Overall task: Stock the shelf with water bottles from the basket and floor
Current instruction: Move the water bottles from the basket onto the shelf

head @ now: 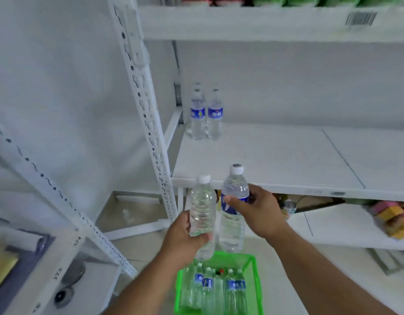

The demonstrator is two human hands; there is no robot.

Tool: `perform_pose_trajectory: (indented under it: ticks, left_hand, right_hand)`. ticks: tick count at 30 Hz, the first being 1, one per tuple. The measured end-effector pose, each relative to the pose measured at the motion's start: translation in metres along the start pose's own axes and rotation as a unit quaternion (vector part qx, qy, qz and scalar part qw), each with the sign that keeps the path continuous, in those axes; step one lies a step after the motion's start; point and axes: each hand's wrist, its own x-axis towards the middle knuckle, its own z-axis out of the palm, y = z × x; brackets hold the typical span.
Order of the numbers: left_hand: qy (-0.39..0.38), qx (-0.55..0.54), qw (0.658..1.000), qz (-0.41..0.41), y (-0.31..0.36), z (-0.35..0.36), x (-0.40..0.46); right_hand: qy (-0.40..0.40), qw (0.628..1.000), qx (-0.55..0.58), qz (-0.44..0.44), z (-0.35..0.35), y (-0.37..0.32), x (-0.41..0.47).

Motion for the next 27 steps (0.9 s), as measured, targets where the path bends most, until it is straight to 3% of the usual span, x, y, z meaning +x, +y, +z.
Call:
perform_pose_trajectory:
  ticks: [13, 27]
  left_hand:
    - [0.061, 0.015, 0.995, 0.072, 0.081, 0.015, 0.008]
    - [0.127, 0.011, 0.992, 0.022, 0.103, 0.056, 0.061]
  right_hand:
    - [0.007, 0.997, 0.007, -0.08, -0.063, -0.059, 0.027]
    - [-0.028, 0.997, -0.011, -0.076, -0.103, -0.048, 0.101]
